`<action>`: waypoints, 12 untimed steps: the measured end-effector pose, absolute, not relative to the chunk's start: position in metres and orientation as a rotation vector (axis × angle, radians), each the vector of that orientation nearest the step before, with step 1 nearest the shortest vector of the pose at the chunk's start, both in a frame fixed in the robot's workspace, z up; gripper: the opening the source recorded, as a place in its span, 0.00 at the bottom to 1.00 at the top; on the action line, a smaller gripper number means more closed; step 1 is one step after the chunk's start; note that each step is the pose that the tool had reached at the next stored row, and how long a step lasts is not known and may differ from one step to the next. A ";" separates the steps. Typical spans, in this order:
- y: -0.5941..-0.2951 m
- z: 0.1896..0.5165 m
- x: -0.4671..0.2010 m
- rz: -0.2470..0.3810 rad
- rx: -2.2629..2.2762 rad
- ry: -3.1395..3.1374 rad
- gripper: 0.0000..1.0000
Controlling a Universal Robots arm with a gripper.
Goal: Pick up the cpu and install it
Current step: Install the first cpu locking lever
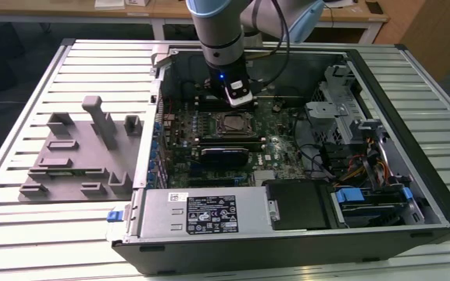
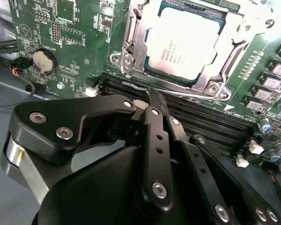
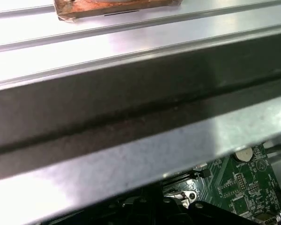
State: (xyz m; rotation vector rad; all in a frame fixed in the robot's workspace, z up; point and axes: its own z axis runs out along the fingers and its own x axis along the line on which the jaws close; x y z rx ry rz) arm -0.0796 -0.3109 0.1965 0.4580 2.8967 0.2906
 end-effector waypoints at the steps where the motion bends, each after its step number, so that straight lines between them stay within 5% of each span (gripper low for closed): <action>1: -0.311 0.196 -0.080 0.289 0.463 2.896 0.11; 12: -0.311 0.193 -0.080 0.262 0.500 2.885 0.11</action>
